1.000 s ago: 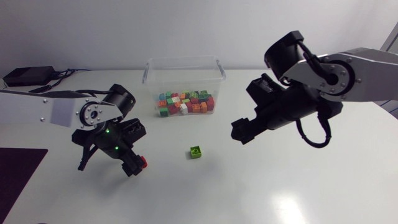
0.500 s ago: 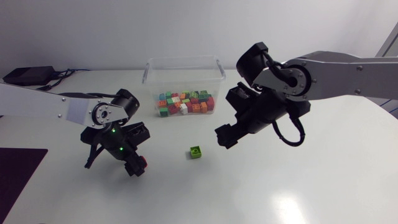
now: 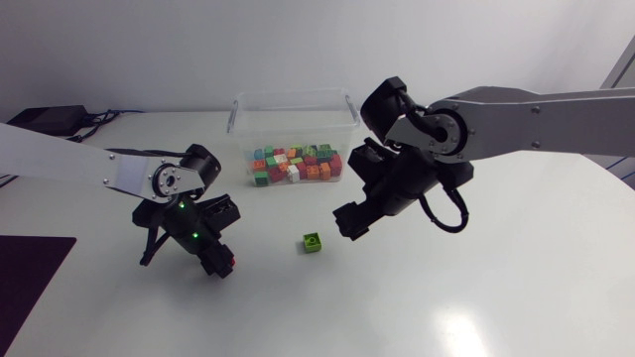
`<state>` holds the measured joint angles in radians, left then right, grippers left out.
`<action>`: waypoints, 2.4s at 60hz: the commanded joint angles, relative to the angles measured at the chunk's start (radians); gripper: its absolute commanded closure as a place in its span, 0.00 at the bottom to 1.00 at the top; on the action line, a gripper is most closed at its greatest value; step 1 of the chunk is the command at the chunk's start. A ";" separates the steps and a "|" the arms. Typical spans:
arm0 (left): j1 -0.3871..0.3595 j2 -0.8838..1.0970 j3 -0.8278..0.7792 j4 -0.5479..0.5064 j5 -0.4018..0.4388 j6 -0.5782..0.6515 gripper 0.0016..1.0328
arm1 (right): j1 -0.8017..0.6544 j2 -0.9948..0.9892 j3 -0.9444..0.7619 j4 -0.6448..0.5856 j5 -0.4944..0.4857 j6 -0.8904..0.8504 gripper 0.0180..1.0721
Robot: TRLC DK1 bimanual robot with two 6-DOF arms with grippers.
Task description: Place the duplo bricks in the container
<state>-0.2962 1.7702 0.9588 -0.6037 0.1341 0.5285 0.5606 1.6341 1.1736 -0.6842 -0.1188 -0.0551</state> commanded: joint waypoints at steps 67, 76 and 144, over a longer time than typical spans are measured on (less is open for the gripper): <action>0.120 -0.328 0.127 0.055 0.101 -0.147 0.73 | 0.084 0.598 0.560 -0.267 -0.053 0.219 0.20; 0.141 -0.336 0.155 0.117 0.122 -0.205 0.73 | 0.093 0.613 0.558 -0.267 -0.032 0.233 0.25; 0.083 -0.137 0.321 0.506 0.113 -0.432 0.73 | 0.024 0.337 0.462 -0.189 0.033 0.195 0.72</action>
<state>-0.2047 1.5829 1.2102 -0.1200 0.2497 0.1291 0.5911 2.0106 1.6489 -0.8738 -0.0956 0.1520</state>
